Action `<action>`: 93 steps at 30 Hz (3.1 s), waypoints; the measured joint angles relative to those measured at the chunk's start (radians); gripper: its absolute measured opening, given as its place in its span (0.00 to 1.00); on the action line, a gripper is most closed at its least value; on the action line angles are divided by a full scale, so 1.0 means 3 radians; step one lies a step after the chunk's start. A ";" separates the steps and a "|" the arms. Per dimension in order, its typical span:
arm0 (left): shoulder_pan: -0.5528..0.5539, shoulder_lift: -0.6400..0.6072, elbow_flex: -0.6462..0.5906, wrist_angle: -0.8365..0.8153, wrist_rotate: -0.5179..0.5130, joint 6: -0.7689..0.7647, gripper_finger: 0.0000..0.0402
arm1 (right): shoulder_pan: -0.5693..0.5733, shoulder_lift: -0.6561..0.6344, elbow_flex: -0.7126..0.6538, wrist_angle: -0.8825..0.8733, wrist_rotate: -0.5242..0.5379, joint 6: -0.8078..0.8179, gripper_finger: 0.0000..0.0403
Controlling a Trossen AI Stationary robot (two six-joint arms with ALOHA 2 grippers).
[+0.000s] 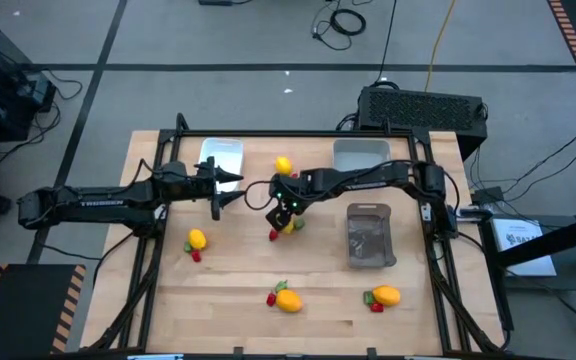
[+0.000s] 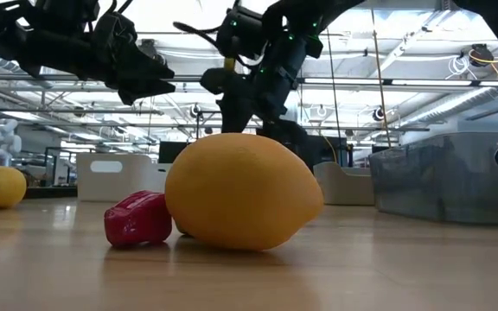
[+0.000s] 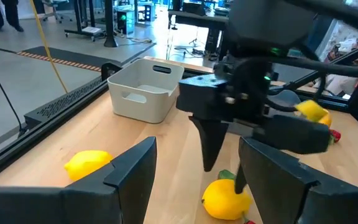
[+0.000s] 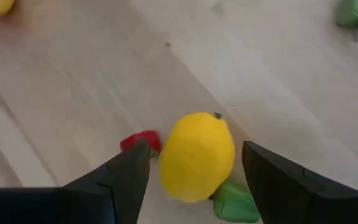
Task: Sort produce into baskets
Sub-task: Put the yellow lemon into the gray bin
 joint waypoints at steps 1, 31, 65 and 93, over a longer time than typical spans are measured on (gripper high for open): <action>0.0000 0.0000 0.0000 0.0000 0.0000 0.0004 0.59 | -0.0019 -0.0001 0.0000 -0.0027 -0.0054 0.0065 0.60; 0.0000 0.0000 -0.0001 -0.0035 0.0001 0.0077 0.59 | 0.0138 0.0332 0.0000 0.0188 0.0370 0.0285 0.70; 0.0000 0.0001 -0.0001 -0.0103 0.0001 0.0150 0.59 | -0.0060 0.0273 -0.0006 0.0039 0.0012 0.0006 0.52; 0.0000 0.0001 -0.0003 -0.0101 -0.0033 0.0142 0.59 | -0.1560 -0.0956 0.0000 -0.1585 0.0891 -0.1652 0.54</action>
